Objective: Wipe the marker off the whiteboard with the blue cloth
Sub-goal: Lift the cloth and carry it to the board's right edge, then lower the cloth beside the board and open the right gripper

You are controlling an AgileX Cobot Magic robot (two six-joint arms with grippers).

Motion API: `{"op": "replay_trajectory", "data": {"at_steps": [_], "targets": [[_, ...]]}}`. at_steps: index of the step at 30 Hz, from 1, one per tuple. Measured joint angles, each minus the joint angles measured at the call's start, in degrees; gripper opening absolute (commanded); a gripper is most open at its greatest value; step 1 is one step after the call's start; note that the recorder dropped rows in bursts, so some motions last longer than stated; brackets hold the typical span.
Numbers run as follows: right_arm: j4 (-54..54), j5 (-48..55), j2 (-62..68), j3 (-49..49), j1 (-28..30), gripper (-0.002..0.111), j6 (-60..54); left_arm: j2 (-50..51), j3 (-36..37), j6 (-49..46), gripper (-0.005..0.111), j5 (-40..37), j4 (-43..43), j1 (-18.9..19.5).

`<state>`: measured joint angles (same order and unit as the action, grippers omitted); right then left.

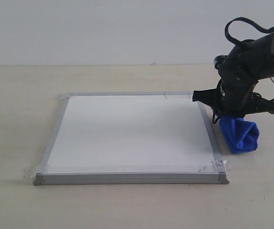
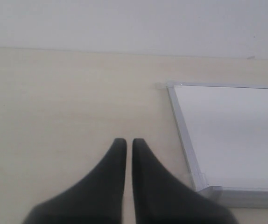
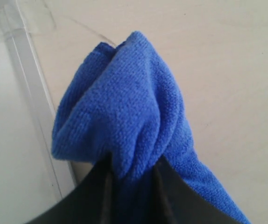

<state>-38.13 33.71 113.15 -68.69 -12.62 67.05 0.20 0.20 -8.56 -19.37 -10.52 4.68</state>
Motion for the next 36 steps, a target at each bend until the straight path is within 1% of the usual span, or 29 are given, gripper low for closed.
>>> {"op": "replay_trajectory", "data": {"at_steps": [18,34,35,36], "targets": [[4.6,-1.7,0.0,0.0,0.0,0.004,0.5,0.0,0.0,0.0,0.004,0.0,0.0,0.0],[4.3,-2.3,0.0,0.0,0.0,0.004,0.5,0.0,0.0,0.0,0.004,0.0,0.0,0.0],[4.3,-2.3,0.0,0.0,0.0,0.006,0.5,0.0,0.0,0.0,0.004,0.0,0.0,0.0],[4.3,-2.3,0.0,0.0,0.0,0.015,0.5,0.0,0.0,0.0,0.004,0.0,0.0,0.0]]}}
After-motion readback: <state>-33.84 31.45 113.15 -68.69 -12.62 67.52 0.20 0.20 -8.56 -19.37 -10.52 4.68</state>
